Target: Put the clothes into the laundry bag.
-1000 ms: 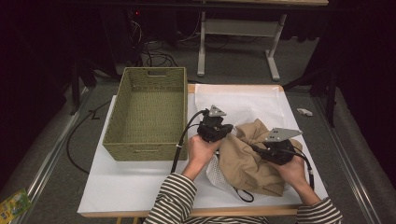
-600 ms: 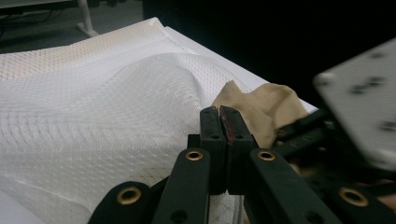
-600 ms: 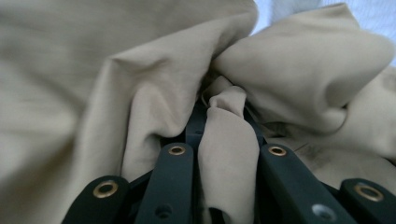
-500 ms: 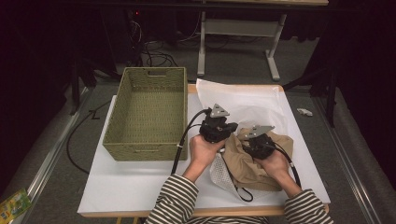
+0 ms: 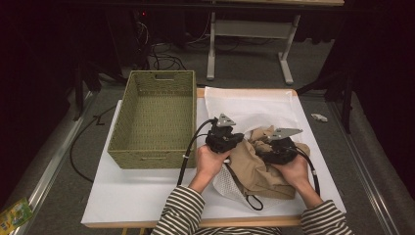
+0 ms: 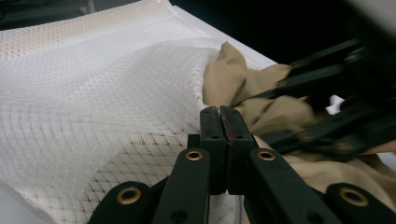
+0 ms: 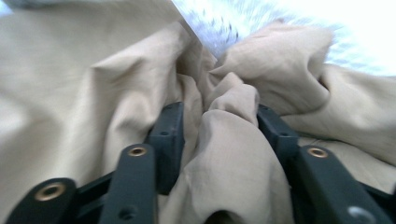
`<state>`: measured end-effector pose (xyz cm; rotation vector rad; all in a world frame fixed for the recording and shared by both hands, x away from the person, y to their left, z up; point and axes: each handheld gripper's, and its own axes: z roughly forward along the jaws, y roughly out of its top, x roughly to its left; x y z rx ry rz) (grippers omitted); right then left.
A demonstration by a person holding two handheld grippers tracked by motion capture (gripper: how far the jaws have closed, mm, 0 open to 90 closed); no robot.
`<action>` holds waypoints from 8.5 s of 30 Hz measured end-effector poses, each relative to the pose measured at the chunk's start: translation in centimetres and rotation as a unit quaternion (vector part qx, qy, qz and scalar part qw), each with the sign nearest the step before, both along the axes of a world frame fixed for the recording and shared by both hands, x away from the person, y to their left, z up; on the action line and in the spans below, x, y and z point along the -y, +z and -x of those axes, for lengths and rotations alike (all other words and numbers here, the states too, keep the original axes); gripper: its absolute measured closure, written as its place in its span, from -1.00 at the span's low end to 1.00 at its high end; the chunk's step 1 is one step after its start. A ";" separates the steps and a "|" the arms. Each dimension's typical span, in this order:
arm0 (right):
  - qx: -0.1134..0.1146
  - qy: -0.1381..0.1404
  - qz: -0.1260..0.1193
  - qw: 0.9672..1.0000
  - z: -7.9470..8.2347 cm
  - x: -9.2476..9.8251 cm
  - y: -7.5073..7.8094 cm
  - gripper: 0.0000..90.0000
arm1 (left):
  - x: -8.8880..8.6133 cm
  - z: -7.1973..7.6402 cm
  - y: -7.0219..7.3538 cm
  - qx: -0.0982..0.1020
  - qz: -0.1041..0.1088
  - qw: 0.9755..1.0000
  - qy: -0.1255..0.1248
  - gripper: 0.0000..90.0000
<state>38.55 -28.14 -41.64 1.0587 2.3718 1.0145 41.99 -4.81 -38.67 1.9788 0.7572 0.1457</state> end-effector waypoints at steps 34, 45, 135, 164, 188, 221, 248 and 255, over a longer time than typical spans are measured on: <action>0.029 0.056 0.073 0.995 3.9 -2.4 -3.2 0.78 | 0.5 0.3 -0.6 0.001 -0.004 1.000 -0.005 0.98; 0.050 0.030 0.074 0.996 1.4 -4.1 -1.7 0.78 | 0.1 1.3 -0.1 0.017 0.009 1.000 -0.010 0.98; 0.012 0.004 0.056 0.998 -1.6 -2.3 -3.5 0.72 | 0.0 1.0 0.3 0.018 0.035 0.999 -0.013 0.98; -0.010 -0.072 -0.019 0.997 -4.1 1.5 -1.7 -0.16 | -1.0 0.6 -0.1 0.008 0.036 0.999 -0.006 0.98; 0.030 0.119 0.016 0.992 1.6 -3.0 0.1 0.92 | 0.3 -0.5 1.9 0.016 0.056 0.998 0.001 0.98; 0.043 0.031 -0.012 0.999 3.6 1.7 1.4 -0.16 | -1.4 1.1 1.3 0.037 0.034 0.999 0.005 0.98; -0.012 0.075 0.079 0.994 1.8 -1.9 -3.0 0.65 | -1.1 1.4 0.8 0.033 0.038 0.999 -0.007 0.98; 0.050 0.041 0.039 0.997 2.1 -1.1 -0.6 0.70 | -1.3 1.5 0.8 0.032 0.045 0.998 -0.010 0.97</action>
